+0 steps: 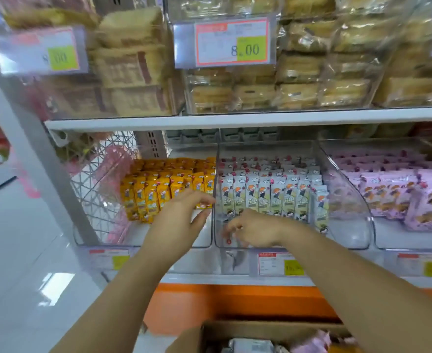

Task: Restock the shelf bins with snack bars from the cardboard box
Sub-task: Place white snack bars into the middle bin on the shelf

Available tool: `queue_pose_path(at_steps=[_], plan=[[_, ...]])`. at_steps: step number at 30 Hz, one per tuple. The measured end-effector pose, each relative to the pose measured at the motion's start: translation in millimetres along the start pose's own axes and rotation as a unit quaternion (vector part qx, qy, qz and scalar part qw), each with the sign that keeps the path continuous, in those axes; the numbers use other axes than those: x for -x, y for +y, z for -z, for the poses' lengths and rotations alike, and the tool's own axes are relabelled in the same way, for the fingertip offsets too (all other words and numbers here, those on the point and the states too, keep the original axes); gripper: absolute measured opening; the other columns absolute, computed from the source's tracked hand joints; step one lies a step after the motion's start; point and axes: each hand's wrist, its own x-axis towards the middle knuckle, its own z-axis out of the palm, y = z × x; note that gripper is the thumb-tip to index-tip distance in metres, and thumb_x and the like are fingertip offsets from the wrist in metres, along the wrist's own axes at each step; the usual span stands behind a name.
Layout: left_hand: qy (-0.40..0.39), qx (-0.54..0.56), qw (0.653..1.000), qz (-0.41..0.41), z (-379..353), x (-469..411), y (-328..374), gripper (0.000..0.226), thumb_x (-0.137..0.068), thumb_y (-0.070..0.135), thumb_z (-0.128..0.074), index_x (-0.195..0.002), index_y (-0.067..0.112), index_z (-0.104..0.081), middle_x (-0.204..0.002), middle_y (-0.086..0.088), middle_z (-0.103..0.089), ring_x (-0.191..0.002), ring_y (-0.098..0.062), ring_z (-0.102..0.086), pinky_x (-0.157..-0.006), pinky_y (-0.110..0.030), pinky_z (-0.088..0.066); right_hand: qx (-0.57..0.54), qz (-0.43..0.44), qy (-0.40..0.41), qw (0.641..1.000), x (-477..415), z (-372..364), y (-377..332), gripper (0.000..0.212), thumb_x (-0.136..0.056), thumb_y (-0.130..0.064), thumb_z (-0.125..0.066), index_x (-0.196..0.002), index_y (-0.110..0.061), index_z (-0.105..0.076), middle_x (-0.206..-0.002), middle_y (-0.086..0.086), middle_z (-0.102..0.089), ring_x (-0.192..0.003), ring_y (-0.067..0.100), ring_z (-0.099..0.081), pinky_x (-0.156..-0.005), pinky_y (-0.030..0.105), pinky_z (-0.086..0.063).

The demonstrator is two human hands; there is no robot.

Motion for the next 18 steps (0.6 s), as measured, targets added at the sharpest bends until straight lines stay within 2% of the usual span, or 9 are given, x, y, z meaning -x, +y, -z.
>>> queue_pose_path(at_steps=[2,6,8,9,11,14,16,18], plan=[[-0.007,0.009,1.0,0.0,0.9,3.4,-4.8,0.021,-0.092,0.012,-0.059,-0.109,0.021,-0.066,-0.098,0.019,-0.053,-0.087,0.005,-0.049,-0.075,-0.003,-0.035,0.072,-0.007,-0.035,0.997,-10.8,0.6,0.2,0.048,-0.095,0.004,-0.036,-0.131,-0.021,-0.056,-0.109,0.003,-0.033,-0.072,0.01,-0.039,-0.049,0.006,-0.033],[-0.011,0.016,1.0,0.007,3.1,5.5,-7.2,0.019,-0.093,0.015,-0.058,-0.109,0.02,-0.066,-0.104,0.012,-0.058,-0.098,-0.007,-0.055,-0.08,-0.023,-0.042,0.132,-0.01,-0.04,0.99,-18.7,-2.1,8.9,0.049,-0.09,0.009,-0.044,-0.12,-0.024,-0.062,-0.127,0.007,-0.027,-0.097,0.028,-0.05,-0.076,0.026,-0.047],[-0.014,0.022,1.0,0.008,2.8,6.0,-6.2,0.018,-0.093,0.015,-0.058,-0.109,0.018,-0.066,-0.106,0.007,-0.061,-0.099,-0.008,-0.056,-0.084,-0.022,-0.042,0.124,-0.008,-0.029,0.992,-22.2,-6.7,14.2,0.046,-0.086,0.009,-0.053,-0.12,-0.022,-0.062,-0.133,0.007,-0.026,-0.113,0.031,-0.047,-0.095,0.036,-0.044],[-0.015,0.024,1.0,0.008,2.5,6.1,-5.7,0.018,-0.093,0.014,-0.058,-0.109,0.017,-0.066,-0.107,0.006,-0.061,-0.098,-0.007,-0.056,-0.084,-0.02,-0.042,0.104,-0.013,-0.024,0.994,-22.2,-8.8,15.5,0.044,-0.085,0.007,-0.057,-0.121,-0.019,-0.061,-0.137,0.006,-0.024,-0.119,0.031,-0.042,-0.1,0.034,-0.04],[-0.01,0.025,1.0,0.007,2.1,7.0,-5.6,0.018,-0.093,0.014,-0.058,-0.109,0.016,-0.066,-0.107,0.006,-0.061,-0.096,-0.005,-0.054,-0.083,-0.017,-0.04,0.099,-0.009,-0.014,0.995,-21.4,-10.5,17.6,0.039,-0.086,0.003,-0.059,-0.121,-0.015,-0.061,-0.138,0.005,-0.026,-0.122,0.029,-0.039,-0.093,0.024,-0.035],[-0.003,0.023,1.0,0.001,2.6,8.4,-5.9,0.017,-0.093,0.015,-0.058,-0.109,0.017,-0.066,-0.107,0.007,-0.058,-0.098,-0.007,-0.054,-0.084,-0.019,-0.04,0.112,0.029,0.017,0.993,-12.4,-2.0,14.9,0.036,-0.085,-0.016,-0.07,-0.12,-0.017,-0.063,-0.106,-0.006,-0.038,-0.101,0.017,-0.046,-0.076,0.019,-0.036],[0.004,0.017,1.0,-0.013,3.4,9.0,-3.6,0.016,-0.093,0.014,-0.058,-0.107,0.017,-0.066,-0.104,0.011,-0.054,-0.099,-0.01,-0.055,-0.085,-0.023,-0.043,0.056,0.055,0.051,0.996,-0.8,7.5,12.2,0.037,-0.083,-0.024,-0.072,-0.118,-0.015,-0.064,-0.092,-0.019,-0.04,-0.087,0.004,-0.047,-0.067,0.005,-0.036],[0.016,0.004,0.999,-0.038,3.9,8.2,2.3,0.016,-0.092,0.012,-0.059,-0.105,0.017,-0.067,-0.1,0.013,-0.052,-0.095,-0.011,-0.056,-0.083,-0.027,-0.046,-0.044,0.06,0.086,0.993,13.5,16.4,11.8,0.03,-0.082,-0.025,-0.073,-0.109,-0.014,-0.067,-0.093,-0.014,-0.054,-0.079,-0.002,-0.053,-0.072,0.003,-0.043]])
